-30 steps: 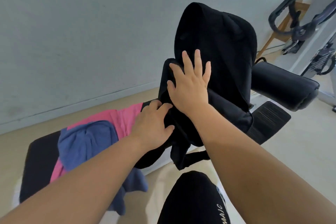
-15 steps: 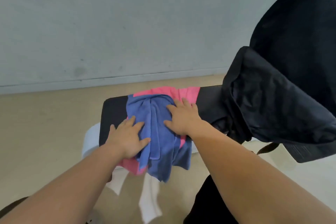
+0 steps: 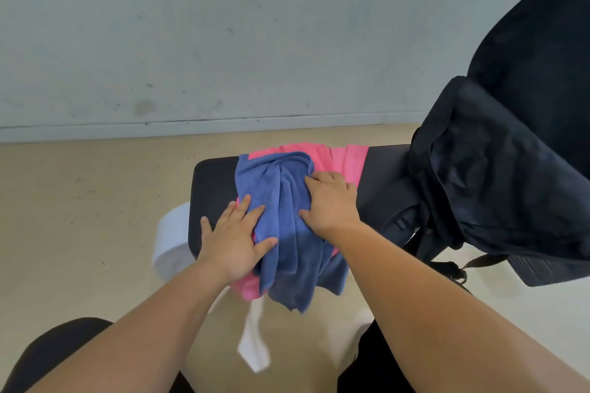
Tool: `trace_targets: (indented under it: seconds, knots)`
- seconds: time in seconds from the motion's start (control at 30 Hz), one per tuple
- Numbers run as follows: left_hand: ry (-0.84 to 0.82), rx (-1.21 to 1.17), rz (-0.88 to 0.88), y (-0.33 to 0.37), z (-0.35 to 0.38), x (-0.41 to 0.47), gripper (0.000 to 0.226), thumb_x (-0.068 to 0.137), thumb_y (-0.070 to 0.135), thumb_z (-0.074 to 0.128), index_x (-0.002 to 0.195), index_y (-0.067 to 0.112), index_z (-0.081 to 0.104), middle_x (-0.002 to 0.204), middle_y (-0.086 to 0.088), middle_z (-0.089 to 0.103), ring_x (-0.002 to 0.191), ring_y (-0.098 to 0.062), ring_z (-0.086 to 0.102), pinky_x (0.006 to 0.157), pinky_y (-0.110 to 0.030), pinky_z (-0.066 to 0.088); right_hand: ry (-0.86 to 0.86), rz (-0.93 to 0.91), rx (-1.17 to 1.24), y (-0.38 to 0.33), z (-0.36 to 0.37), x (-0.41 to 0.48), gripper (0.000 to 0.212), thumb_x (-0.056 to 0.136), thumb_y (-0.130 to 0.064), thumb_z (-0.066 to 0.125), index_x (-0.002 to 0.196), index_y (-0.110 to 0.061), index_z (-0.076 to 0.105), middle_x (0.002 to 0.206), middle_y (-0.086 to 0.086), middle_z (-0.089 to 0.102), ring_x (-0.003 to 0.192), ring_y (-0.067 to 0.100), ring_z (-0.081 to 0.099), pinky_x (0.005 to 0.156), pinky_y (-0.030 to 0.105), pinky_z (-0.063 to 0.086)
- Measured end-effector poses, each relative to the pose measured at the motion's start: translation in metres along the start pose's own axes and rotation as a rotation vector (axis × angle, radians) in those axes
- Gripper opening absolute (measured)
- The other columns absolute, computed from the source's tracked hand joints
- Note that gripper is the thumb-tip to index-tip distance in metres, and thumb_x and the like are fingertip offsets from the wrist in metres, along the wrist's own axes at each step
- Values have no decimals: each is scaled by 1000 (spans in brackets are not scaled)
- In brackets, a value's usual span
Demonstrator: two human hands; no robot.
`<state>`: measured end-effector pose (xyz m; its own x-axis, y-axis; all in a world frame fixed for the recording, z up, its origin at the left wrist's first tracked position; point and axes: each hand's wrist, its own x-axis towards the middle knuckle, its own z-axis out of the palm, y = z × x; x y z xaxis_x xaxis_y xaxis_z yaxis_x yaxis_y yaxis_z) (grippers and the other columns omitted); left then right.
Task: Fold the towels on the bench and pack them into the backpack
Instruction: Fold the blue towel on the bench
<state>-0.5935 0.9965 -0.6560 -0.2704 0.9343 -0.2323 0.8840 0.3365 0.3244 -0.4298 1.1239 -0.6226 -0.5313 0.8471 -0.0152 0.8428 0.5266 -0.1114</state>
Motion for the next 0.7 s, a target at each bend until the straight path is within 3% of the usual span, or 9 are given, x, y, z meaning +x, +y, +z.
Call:
trace_targets:
  seconds: [0.17,0.23,0.3,0.37,0.4,0.47,0.53,0.6,0.7]
  knots:
    - [281,-286,82,9,-26,4,77,80,53,70,146,31,38,149,3,44,135,-25,44,104,-47,42,121,-24,478,-12,-9,-6,36,97,-8,49,128,-14,65,131,-1,61,115,18,58,92,22,42]
    - [371,-333,159,18,-41,8,79,82,41,73,149,31,34,152,0,40,137,-26,41,106,-47,41,174,-24,648,-21,-28,-8,33,93,0,49,112,-13,73,114,-4,70,100,8,62,87,17,43]
    - [359,-325,213,28,-58,13,79,84,32,71,152,34,31,161,-3,27,144,-26,32,112,-47,35,147,-86,824,-29,-49,-11,32,87,5,51,99,-13,75,90,-12,70,78,-5,61,75,15,46]
    - [322,-327,277,36,-75,17,56,85,30,63,139,30,50,162,-5,28,145,-24,30,113,-46,34,97,-141,975,-35,-69,-15,23,82,1,56,89,-13,73,77,-14,66,64,-4,58,64,13,45]
    - [319,-352,302,39,-83,18,41,82,31,57,122,25,62,156,-6,38,142,-24,36,111,-46,36,107,-143,1022,-37,-77,-17,19,80,-3,57,87,-14,70,76,-12,65,63,-2,57,63,16,46]
    - [345,-420,310,44,-99,16,30,79,32,50,95,12,65,123,-7,65,117,-26,57,94,-44,46,159,-105,1064,-35,-89,-19,14,77,-16,63,90,-18,67,81,-8,66,67,4,57,66,25,50]
    - [404,-489,267,47,-111,12,24,85,32,52,87,9,62,85,-5,67,83,-26,61,75,-45,48,142,-67,1055,-27,-96,-22,28,80,-26,76,104,-21,64,91,-7,68,67,4,59,70,26,53]
    - [486,-526,238,52,-124,5,16,90,22,56,82,8,56,70,-4,59,69,-24,54,66,-40,45,51,-58,966,-18,-97,-27,37,79,-23,81,111,-21,63,97,-3,69,75,10,65,73,27,55]
    - [590,-671,224,59,-141,-10,15,91,14,52,79,8,47,66,0,47,59,-13,39,55,-28,35,-9,-70,711,-13,-89,-35,18,81,-17,71,92,-6,63,81,8,65,68,20,55,64,33,48]
